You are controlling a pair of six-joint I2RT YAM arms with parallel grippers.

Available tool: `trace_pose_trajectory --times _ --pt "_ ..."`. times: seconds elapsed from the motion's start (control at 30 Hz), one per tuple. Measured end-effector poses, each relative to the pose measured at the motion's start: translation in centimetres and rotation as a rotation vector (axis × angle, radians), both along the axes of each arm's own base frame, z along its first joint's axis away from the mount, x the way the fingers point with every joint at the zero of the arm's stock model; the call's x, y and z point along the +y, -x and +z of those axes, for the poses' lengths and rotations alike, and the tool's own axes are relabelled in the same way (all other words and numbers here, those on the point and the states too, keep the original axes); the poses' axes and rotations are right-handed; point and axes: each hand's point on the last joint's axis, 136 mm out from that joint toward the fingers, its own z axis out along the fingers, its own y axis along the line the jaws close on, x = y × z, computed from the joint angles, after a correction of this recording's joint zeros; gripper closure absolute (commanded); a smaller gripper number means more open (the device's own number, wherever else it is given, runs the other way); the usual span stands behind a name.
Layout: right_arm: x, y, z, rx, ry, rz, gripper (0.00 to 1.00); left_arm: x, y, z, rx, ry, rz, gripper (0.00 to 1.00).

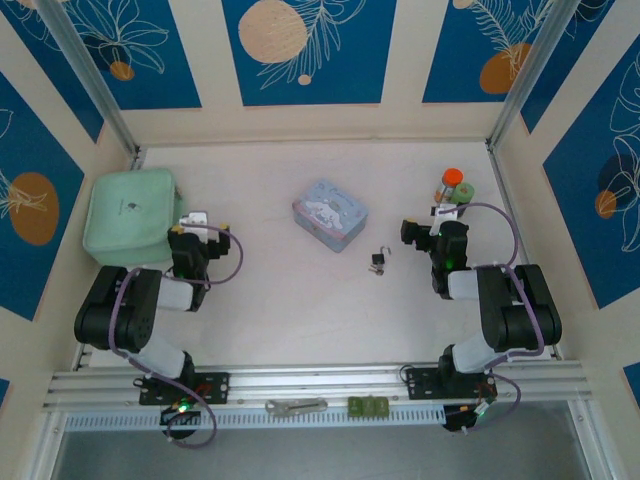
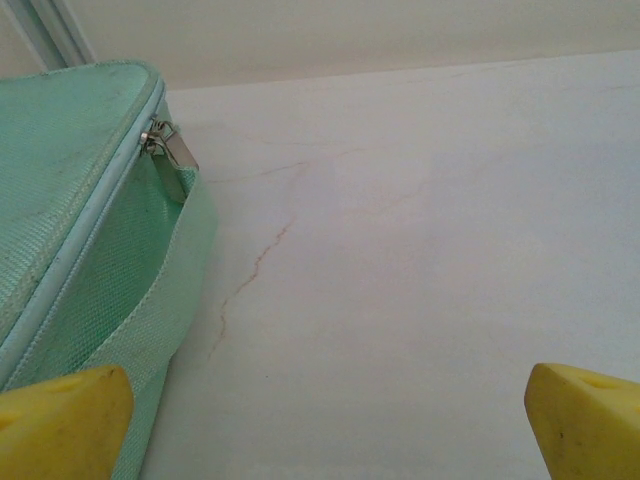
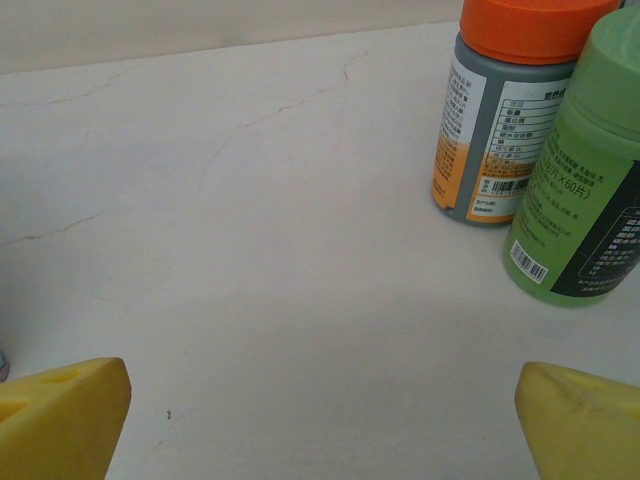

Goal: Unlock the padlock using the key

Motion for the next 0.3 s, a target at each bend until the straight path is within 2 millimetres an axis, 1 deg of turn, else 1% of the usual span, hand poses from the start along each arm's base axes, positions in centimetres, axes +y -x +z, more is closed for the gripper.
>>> trace_pose_trajectory --times 0.3 --pt "0.46 0.02 -0.02 0.001 -0.012 0.027 0.01 0.0 0.0 -0.01 0.0 0.0 0.0 0.0"
